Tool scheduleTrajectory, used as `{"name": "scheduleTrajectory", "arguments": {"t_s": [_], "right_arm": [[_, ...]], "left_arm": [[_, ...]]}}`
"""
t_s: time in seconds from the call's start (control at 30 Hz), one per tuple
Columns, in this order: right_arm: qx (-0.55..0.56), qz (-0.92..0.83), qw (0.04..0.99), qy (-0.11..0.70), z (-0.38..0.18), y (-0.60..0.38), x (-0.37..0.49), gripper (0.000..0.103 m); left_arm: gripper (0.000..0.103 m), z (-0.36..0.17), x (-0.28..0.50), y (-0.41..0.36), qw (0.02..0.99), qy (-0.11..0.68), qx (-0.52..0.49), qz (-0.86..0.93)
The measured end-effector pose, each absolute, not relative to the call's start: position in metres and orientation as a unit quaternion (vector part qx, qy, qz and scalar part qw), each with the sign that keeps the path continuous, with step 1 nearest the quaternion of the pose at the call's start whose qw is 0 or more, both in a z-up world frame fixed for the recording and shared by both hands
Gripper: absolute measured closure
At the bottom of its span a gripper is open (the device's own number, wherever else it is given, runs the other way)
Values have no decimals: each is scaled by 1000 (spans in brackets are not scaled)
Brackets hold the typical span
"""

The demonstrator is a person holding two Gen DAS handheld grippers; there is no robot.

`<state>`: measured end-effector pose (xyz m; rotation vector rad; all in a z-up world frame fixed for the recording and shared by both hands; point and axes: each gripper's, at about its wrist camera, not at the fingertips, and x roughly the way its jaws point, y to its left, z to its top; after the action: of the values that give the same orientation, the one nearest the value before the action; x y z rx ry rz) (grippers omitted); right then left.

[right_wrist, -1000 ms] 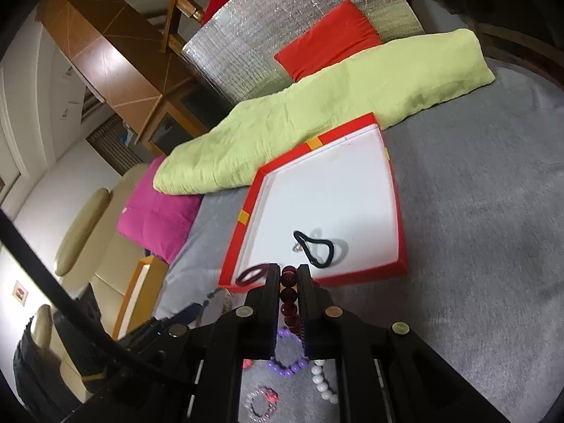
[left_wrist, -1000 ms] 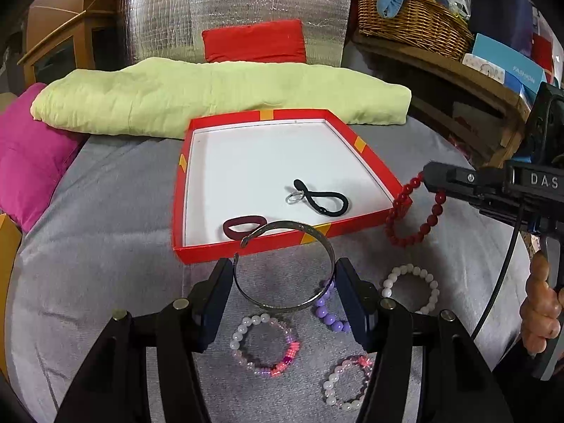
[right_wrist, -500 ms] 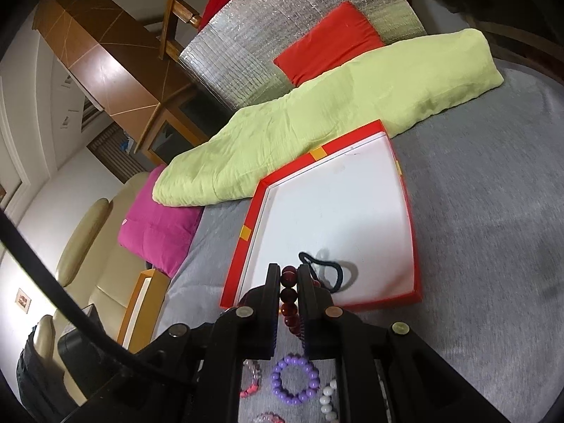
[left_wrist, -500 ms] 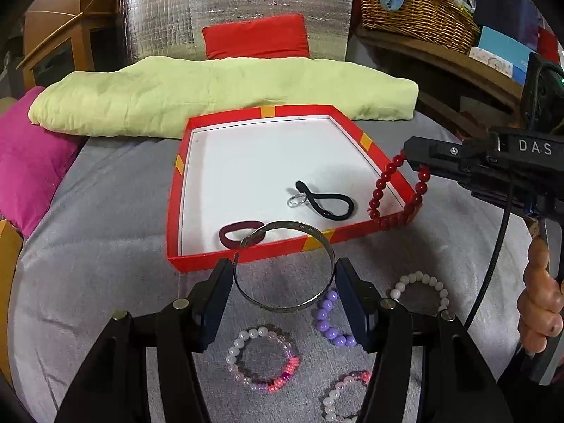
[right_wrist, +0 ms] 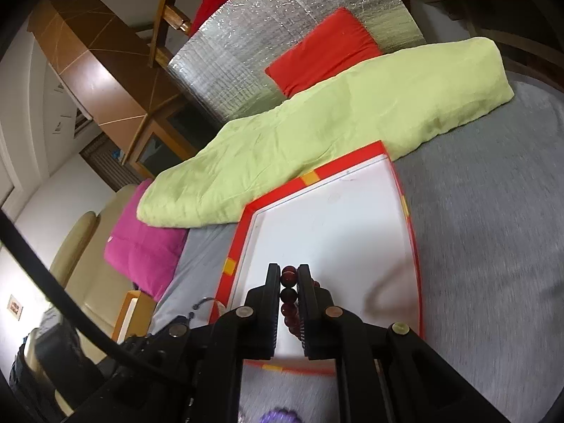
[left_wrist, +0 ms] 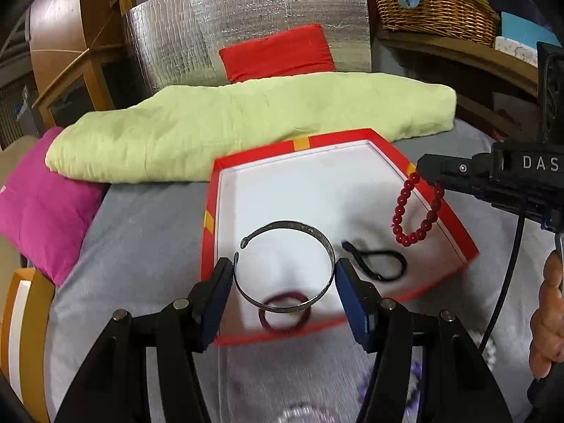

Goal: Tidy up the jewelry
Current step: 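Release the red bead bracelet into the tray with the right tool while the left carries the bangle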

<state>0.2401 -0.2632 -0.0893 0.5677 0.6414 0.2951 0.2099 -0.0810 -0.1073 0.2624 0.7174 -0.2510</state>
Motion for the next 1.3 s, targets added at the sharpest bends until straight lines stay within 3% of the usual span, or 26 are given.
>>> {"name": "scheduleTrajectory", "arguments": {"t_s": [0.8, 1.3], "right_arm": [[258, 138, 899, 325, -104, -245, 312, 92], [259, 93, 895, 351, -120, -257, 316, 89]], "left_arm": [[42, -141, 295, -90, 912, 380, 134, -79], [41, -158, 302, -92, 898, 407, 151, -72]]}}
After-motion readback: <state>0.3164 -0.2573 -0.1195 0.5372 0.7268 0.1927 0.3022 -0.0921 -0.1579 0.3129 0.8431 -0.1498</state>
